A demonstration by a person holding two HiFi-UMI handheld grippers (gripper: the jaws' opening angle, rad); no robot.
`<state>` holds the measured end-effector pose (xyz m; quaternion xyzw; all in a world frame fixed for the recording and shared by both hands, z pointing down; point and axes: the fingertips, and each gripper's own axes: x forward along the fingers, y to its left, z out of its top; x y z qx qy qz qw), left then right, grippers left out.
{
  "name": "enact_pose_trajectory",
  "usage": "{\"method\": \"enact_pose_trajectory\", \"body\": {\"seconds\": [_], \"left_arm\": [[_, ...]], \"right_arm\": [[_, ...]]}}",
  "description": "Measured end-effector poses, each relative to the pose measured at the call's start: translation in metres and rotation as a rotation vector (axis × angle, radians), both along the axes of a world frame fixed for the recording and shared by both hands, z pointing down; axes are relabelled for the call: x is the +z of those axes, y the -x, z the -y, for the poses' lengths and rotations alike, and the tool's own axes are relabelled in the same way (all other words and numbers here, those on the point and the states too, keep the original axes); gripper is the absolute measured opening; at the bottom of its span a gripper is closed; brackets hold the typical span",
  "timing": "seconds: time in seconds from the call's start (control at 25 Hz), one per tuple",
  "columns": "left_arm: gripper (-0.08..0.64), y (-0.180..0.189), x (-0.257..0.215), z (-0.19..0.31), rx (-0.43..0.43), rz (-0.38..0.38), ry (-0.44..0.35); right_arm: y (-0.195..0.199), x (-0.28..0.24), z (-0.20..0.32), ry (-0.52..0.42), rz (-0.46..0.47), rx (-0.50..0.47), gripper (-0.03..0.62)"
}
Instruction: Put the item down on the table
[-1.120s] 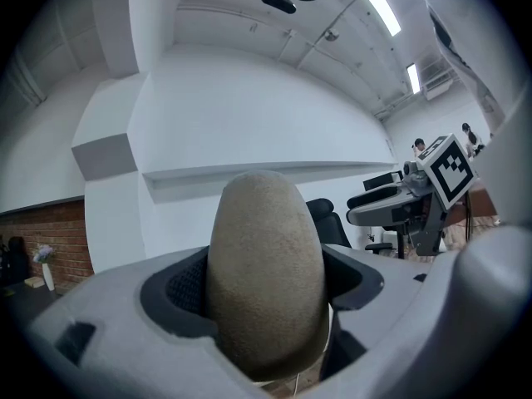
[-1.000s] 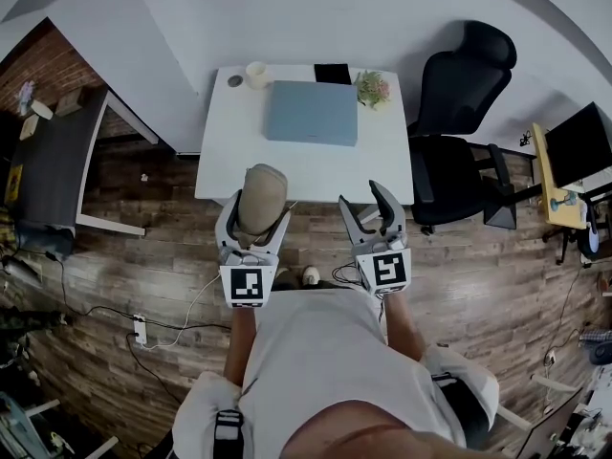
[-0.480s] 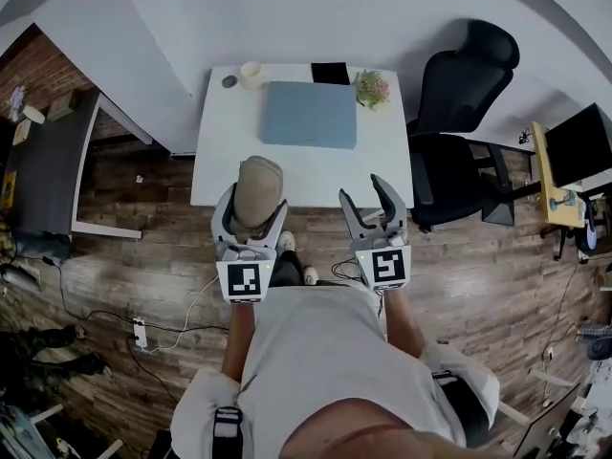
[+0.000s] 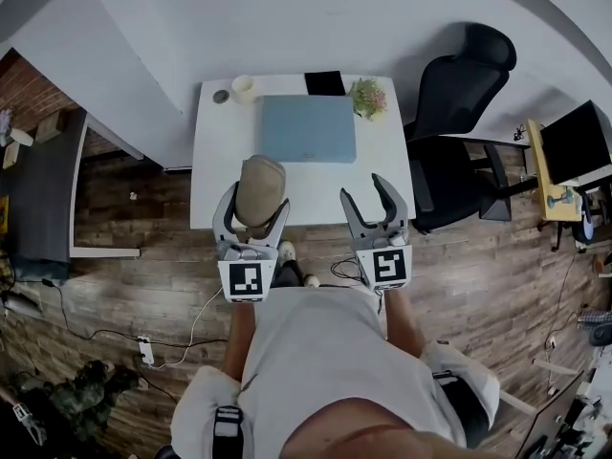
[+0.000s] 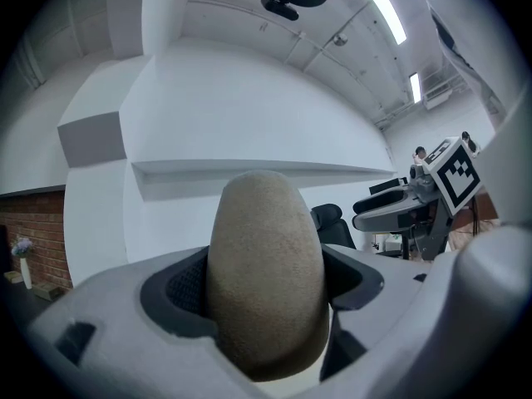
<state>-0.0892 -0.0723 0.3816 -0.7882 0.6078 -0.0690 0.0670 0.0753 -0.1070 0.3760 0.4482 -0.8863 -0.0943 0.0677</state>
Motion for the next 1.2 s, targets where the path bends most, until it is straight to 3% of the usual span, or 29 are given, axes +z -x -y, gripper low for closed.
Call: {"method": "enact_pose_trajectory", "body": {"seconds": [0.68, 1.2], "left_arm": [[0.387, 0.053, 0.005, 0.082, 0.071, -0.024, 0.011], [0.387, 0.06, 0.013, 0.122, 0.125, -0.028, 0.021]], "right_arm": [[0.057, 0.004, 0.068, 0.03, -0.048, 0.084, 0.252], [0.067, 0.009, 0.1, 0.048, -0.078, 0.124, 0.25]]}}
